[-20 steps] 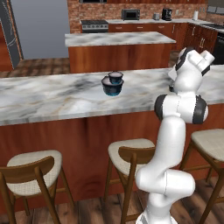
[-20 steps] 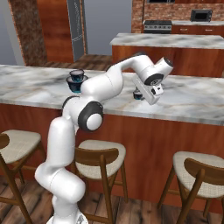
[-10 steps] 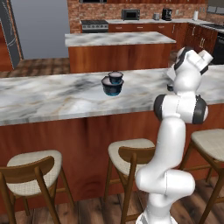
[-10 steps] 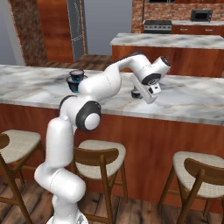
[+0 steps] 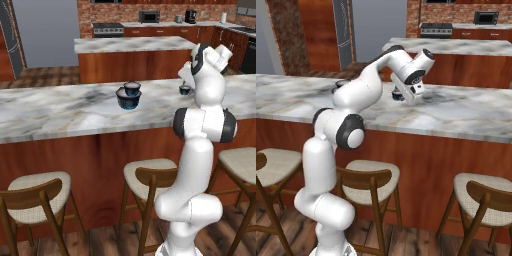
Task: Stack the yogurt containers by placing the smaller containers on top of the larger containers.
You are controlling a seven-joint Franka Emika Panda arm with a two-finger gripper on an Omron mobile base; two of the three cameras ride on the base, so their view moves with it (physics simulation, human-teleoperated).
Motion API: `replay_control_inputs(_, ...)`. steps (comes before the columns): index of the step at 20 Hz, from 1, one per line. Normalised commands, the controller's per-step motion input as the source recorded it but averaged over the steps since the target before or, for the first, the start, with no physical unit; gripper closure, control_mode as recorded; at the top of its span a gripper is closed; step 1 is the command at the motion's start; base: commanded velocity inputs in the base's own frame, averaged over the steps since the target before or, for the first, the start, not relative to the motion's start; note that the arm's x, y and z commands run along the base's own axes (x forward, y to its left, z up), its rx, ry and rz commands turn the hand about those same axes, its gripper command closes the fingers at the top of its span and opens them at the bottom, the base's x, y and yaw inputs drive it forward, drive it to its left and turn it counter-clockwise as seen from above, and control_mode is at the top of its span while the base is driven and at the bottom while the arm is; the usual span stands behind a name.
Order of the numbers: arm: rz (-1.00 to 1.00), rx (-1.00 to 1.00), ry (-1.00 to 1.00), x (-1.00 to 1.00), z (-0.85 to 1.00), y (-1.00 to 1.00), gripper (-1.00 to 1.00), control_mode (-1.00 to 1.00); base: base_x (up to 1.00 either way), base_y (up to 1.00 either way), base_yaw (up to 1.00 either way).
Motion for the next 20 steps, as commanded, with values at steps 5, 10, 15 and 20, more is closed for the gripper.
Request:
replay_control_inputs(5,0.0,-0.01,0.0,-0.02,0.5,0.5,1.0,-1.0,0.0,0.0,0.0)
replay_control_inputs(10,0.0,0.0,-0.03,-0.28,0.39,0.24,1.0,-1.0,0.0,0.0,0.0)
replay_control_inputs(15,0.0,0.0,-0.07,-0.39,0.33,0.19,1.0,-1.0,0.0,0.0,0.0)
replay_control_inputs(20,0.0,0.0,-0.08,-0.12,0.23,0.28,1.0,-1.0,0.0,0.0,0.0)
